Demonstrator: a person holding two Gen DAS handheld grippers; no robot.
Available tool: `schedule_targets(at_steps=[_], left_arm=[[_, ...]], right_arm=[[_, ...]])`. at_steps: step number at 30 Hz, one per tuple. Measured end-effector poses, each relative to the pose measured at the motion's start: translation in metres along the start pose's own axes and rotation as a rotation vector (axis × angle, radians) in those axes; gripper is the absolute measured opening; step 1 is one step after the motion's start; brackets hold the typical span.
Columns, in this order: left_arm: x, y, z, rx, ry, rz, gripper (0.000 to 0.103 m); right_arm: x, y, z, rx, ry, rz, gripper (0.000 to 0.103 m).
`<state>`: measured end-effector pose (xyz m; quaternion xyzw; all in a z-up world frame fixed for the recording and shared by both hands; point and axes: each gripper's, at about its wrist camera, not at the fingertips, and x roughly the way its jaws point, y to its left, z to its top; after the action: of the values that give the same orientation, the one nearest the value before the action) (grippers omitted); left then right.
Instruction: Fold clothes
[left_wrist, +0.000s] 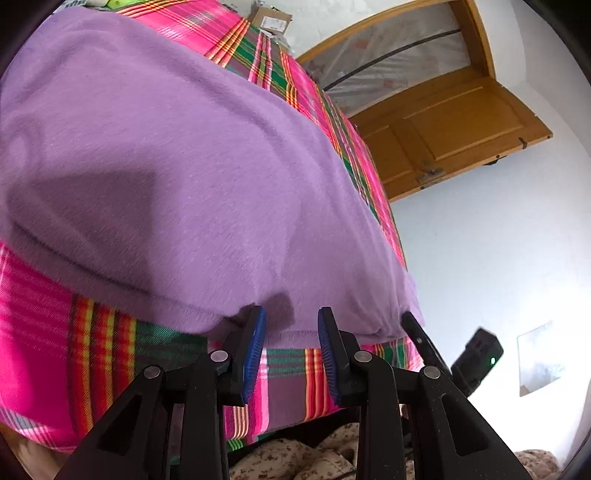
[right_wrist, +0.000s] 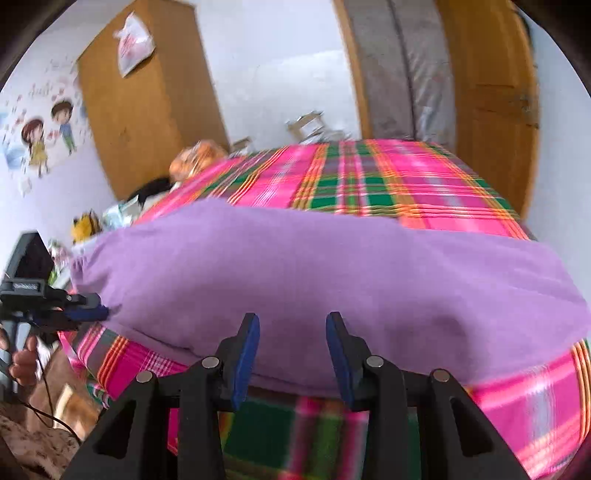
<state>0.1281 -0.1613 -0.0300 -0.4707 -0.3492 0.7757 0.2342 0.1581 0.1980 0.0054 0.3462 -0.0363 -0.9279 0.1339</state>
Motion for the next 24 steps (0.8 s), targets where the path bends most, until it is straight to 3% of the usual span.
schedule_targets(at_steps=[4,7,10,12,15,19,21,24], left_arm=[[-0.010,0.005,-0.008,-0.015,-0.025,0.013,0.030],[-0.016,0.012,-0.008,-0.039,-0.040,0.016,0.030],[-0.022,0.008,-0.006,-0.016,-0.047,0.075,0.030],[-0.024,0.005,-0.003,-0.004,-0.060,0.114,0.031],[-0.030,0.008,0.005,-0.036,-0.091,0.112,0.031],[-0.029,0.005,0.012,-0.031,-0.114,0.093,0.031],[-0.026,0.003,0.014,-0.017,-0.107,0.090,0.031],[-0.019,-0.001,0.018,-0.007,-0.104,0.086,0.031]], right_arm=[[0.011,0.019,-0.007,-0.077,0.037,-0.013,0.040],[0.007,0.028,-0.007,-0.128,0.070,0.046,0.040],[-0.002,0.032,-0.002,-0.163,0.011,0.022,0.038],[0.005,0.023,0.003,-0.106,0.016,0.002,0.038],[0.023,0.014,0.002,-0.028,0.076,-0.002,0.041],[0.015,0.025,-0.003,-0.126,0.064,0.045,0.038],[0.005,0.016,-0.002,-0.127,0.030,-0.006,0.038],[-0.010,-0.024,0.007,-0.018,-0.021,-0.111,0.038]])
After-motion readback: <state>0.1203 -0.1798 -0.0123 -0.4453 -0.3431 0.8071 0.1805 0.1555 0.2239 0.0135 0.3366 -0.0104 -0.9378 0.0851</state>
